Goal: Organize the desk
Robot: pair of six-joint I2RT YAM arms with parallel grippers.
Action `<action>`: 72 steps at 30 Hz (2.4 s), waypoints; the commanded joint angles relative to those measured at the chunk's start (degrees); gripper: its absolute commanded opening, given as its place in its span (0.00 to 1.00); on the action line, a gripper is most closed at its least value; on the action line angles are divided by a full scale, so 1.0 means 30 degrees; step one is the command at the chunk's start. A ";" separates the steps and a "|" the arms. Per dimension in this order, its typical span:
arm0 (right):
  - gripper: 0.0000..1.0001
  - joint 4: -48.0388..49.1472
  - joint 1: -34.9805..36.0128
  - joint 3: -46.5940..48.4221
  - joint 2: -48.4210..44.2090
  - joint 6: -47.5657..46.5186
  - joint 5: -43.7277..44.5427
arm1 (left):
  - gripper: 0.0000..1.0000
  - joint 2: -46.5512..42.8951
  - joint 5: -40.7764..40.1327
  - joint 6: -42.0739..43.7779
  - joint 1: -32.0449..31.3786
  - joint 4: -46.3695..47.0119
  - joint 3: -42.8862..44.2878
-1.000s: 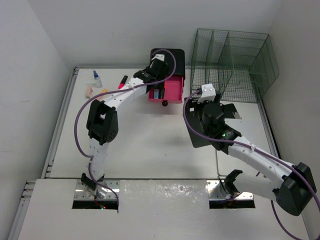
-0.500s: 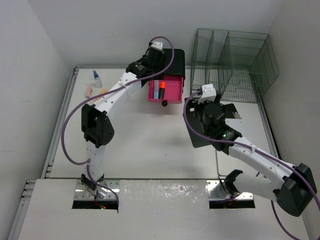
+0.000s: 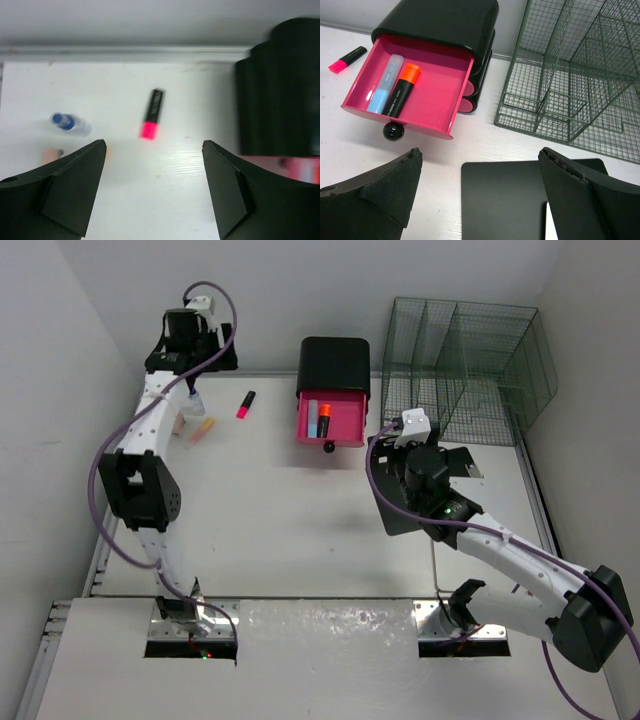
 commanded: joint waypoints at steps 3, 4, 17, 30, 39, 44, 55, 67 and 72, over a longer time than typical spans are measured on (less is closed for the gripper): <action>0.95 0.0872 -0.0097 0.0123 -0.0013 0.0170 -0.0144 | 0.77 0.5022 0.1811 0.2282 -0.0303 -0.1814 0.4306; 0.95 0.0872 -0.0126 0.0123 0.0045 0.0083 -0.0086 | 0.78 0.6335 0.1869 0.2489 -0.0332 -0.2400 0.4873; 0.95 0.0960 -0.0126 0.0094 0.0222 -0.0181 0.0267 | 0.80 1.2058 -0.2026 0.3400 -0.0332 -0.0033 0.7222; 0.95 0.0931 -0.0097 0.0182 0.0456 -0.0211 0.0354 | 0.13 1.4202 -0.1178 0.1994 -0.0332 -0.0940 0.7282; 0.95 0.0931 -0.0126 0.0153 0.0397 -0.0182 0.0326 | 0.00 0.8233 0.0988 -0.0080 -0.0274 -0.1676 0.4971; 0.95 0.0989 -0.0097 0.0123 0.0397 -0.0123 0.0267 | 0.00 0.2642 0.0730 -0.1605 -0.1002 0.0429 0.1545; 0.95 0.1077 -0.0126 -0.0052 -0.0071 0.0140 0.0091 | 0.00 -0.0067 -0.4164 -0.2575 -0.8409 -0.1351 0.0543; 0.95 0.1136 -0.0097 -0.0140 -0.0276 0.0111 0.0149 | 0.00 0.2596 -0.4869 -0.4744 -1.0527 -0.1993 0.1626; 0.95 0.1165 -0.0097 -0.0170 -0.0189 0.0024 0.0296 | 0.00 0.3183 -0.4985 -0.4949 -1.0499 -0.2259 0.1627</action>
